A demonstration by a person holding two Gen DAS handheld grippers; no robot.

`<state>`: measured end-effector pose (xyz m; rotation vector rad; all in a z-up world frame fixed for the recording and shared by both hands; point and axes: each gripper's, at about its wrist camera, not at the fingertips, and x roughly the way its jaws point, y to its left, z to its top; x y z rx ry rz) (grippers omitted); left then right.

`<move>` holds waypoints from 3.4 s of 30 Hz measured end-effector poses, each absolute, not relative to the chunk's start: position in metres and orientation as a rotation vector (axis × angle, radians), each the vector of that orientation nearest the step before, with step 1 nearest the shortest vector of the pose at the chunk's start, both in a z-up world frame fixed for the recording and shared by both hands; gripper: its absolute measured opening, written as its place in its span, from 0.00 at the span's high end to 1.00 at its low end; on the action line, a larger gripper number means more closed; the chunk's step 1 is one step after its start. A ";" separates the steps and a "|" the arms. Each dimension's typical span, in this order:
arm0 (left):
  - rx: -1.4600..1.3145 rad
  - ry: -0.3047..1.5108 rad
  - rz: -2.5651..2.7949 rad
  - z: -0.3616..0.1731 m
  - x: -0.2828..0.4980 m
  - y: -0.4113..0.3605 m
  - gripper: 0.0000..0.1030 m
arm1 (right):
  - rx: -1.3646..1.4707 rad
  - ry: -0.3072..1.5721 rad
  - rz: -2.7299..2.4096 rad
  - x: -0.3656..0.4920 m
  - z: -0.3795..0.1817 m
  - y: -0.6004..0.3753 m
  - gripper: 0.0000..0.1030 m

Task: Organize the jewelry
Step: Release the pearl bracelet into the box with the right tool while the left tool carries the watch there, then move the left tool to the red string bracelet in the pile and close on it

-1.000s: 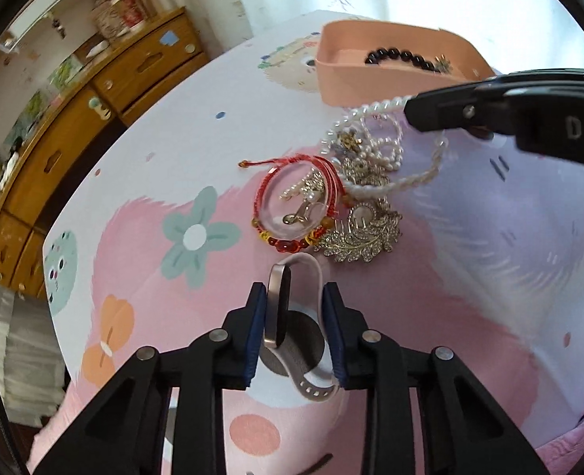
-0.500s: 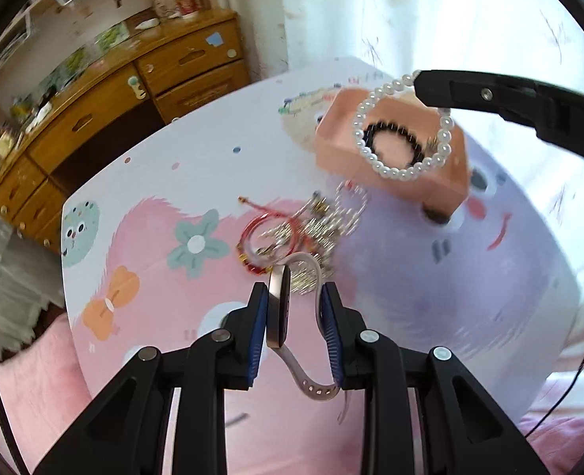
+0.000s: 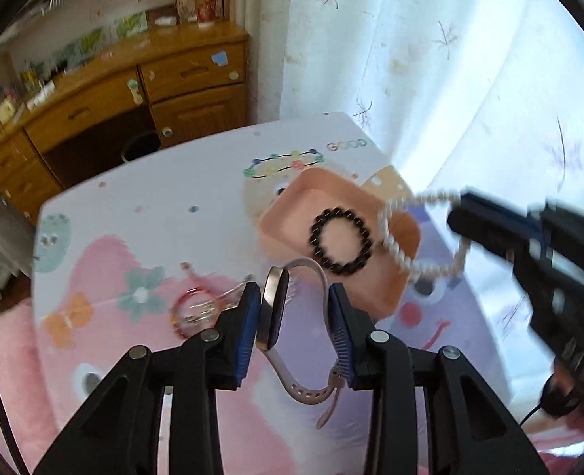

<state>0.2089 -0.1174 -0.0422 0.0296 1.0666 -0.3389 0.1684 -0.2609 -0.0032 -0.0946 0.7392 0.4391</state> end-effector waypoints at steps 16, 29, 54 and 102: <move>-0.024 1.034 -0.345 -0.048 0.281 -0.180 0.55 | -0.117 0.750 0.490 0.187 -0.022 -0.294 0.92; -0.064 1.029 -0.243 -0.045 0.286 -0.152 0.26 | -0.038 0.810 0.434 0.195 -0.031 -0.306 0.59; 0.007 1.201 -0.152 -0.092 0.228 -0.004 0.25 | 0.583 1.131 0.318 0.203 -0.085 -0.263 0.54; 0.086 1.269 -0.532 -0.188 0.289 -0.028 0.41 | -0.056 0.993 0.213 0.162 -0.178 -0.097 0.52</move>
